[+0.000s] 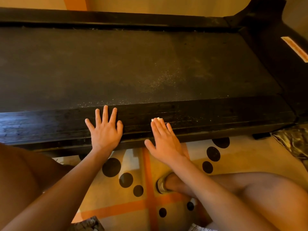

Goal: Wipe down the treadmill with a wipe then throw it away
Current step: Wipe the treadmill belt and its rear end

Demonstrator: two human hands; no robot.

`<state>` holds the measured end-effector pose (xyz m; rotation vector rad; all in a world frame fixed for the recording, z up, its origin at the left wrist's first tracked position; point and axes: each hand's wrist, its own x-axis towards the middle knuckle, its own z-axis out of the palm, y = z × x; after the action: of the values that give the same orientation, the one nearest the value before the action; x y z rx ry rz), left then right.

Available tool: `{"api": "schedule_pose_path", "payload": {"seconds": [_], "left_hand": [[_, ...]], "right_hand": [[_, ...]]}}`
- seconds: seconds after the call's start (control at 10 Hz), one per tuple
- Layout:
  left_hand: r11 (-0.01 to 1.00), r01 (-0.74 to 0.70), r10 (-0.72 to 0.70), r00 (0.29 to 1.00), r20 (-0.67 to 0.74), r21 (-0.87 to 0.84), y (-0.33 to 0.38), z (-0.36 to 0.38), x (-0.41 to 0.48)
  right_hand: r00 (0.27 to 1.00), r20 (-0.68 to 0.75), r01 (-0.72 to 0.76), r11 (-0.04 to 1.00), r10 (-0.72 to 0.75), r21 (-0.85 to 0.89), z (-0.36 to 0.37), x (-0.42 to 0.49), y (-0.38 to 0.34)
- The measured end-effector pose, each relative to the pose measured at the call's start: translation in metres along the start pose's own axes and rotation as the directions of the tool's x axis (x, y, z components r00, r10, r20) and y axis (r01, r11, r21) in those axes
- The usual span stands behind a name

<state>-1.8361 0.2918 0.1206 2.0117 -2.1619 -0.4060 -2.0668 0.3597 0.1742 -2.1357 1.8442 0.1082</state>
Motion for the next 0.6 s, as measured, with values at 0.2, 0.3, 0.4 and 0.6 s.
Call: {"api": "schedule_pose_path", "payload": {"seconds": [0.2, 0.3, 0.4, 0.6], "left_hand": [[1.0, 0.002, -0.002, 1.0, -0.004, -0.012, 0.002, 0.0, 0.0], [1.0, 0.007, -0.007, 1.0, -0.005, -0.012, 0.001, -0.001, -0.001], [1.0, 0.006, -0.006, 1.0, -0.002, -0.01, 0.001, -0.001, 0.0], [1.0, 0.001, -0.001, 1.0, 0.002, -0.014, 0.001, -0.001, -0.001]], "right_hand": [[0.992, -0.044, -0.12, 0.991, 0.118, -0.064, -0.016, 0.026, 0.046], [0.992, -0.048, -0.121, 0.992, 0.118, -0.045, -0.011, 0.02, 0.038], [0.999, -0.03, -0.015, 1.0, 0.015, -0.001, 0.001, -0.005, 0.017], [0.999, -0.025, -0.04, 0.998, 0.039, -0.039, -0.003, 0.002, 0.038]]}}
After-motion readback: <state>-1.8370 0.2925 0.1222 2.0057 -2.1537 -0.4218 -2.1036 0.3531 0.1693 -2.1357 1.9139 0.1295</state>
